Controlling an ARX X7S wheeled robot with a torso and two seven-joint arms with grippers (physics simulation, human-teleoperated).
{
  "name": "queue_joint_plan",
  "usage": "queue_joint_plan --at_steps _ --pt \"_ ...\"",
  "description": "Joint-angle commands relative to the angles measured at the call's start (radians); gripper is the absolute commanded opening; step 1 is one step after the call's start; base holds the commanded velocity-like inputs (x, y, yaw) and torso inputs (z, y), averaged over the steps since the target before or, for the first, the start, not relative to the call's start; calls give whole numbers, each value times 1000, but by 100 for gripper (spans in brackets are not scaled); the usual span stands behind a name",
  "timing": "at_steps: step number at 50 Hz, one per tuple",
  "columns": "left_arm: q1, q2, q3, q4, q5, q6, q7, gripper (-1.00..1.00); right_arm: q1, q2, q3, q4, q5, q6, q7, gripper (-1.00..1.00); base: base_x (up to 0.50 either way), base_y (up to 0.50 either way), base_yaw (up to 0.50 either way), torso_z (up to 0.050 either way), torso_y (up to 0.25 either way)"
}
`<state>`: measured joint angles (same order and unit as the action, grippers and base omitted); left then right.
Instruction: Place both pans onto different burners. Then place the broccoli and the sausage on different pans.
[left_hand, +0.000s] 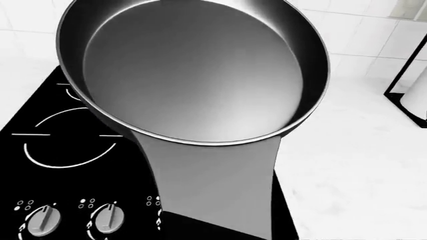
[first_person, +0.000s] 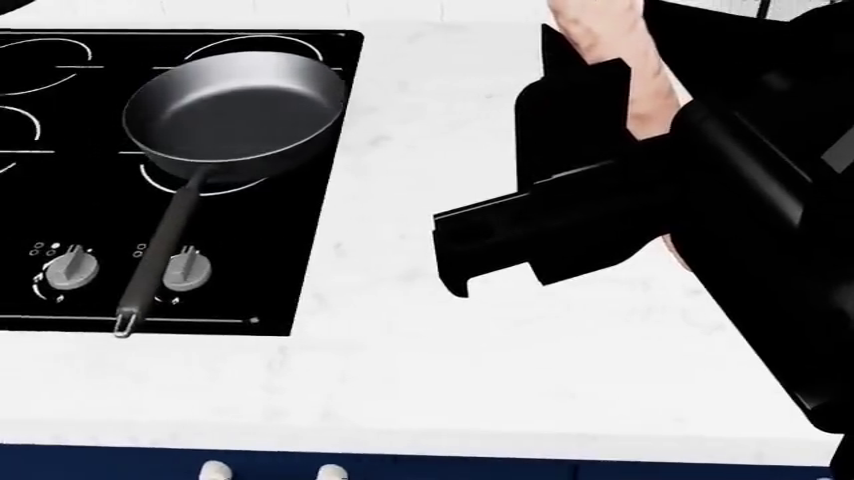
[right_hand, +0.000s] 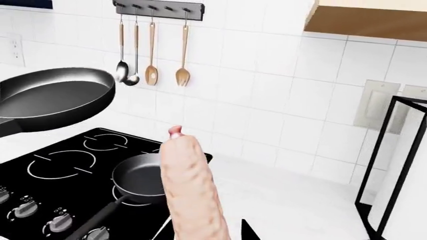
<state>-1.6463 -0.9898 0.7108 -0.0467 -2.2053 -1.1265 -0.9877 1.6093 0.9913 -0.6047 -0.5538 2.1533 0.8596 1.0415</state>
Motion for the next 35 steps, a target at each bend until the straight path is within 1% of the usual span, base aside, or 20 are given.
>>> queue_joint_plan --at_steps 1,13,18,23,35 --pt "2 10 -34 11 19 19 25 -100 -9 -15 25 -8 -30 20 -37 -100 1 500 0 0 0" --pt "14 20 -37 11 34 34 46 -100 28 -24 15 12 -18 36 -27 -100 1 500 0 2 1" --pt "0 32 -33 1 37 29 47 -100 33 -26 13 17 -22 41 -28 -100 1 500 0 0 2" --pt "38 26 -40 26 44 53 58 -100 13 -20 18 9 -35 33 -37 -100 1 500 0 0 0" --pt "40 16 -44 33 44 56 66 -100 22 -8 16 19 -47 43 -31 -100 1 500 0 0 2"
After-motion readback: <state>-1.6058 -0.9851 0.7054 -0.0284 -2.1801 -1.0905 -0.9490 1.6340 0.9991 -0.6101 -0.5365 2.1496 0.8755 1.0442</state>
